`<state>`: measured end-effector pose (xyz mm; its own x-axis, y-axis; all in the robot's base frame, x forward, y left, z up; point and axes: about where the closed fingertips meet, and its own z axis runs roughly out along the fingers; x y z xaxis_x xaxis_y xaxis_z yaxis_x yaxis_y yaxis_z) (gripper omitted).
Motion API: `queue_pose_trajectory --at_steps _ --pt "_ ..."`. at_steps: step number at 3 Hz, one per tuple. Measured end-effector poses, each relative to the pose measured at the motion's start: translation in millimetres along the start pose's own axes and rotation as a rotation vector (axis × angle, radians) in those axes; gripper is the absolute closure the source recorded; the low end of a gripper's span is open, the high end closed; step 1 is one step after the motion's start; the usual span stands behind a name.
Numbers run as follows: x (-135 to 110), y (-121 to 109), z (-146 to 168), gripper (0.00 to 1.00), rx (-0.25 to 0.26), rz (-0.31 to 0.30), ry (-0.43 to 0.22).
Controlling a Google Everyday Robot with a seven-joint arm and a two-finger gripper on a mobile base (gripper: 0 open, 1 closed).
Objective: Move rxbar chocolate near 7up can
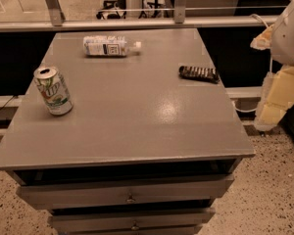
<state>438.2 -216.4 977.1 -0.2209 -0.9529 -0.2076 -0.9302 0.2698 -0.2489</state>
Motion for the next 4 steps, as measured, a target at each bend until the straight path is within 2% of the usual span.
queue_pose_trajectory --at_steps 1,2,3,4 --pt "-0.3 -0.5 -0.4 0.00 0.003 0.000 -0.002" --pt "0.9 -22.4 11.7 0.00 0.018 0.020 -0.052" --pt "0.4 -70.4 41.2 0.00 0.032 0.075 -0.154" --pt "0.2 -113.5 75.0 0.00 0.039 0.145 -0.224"
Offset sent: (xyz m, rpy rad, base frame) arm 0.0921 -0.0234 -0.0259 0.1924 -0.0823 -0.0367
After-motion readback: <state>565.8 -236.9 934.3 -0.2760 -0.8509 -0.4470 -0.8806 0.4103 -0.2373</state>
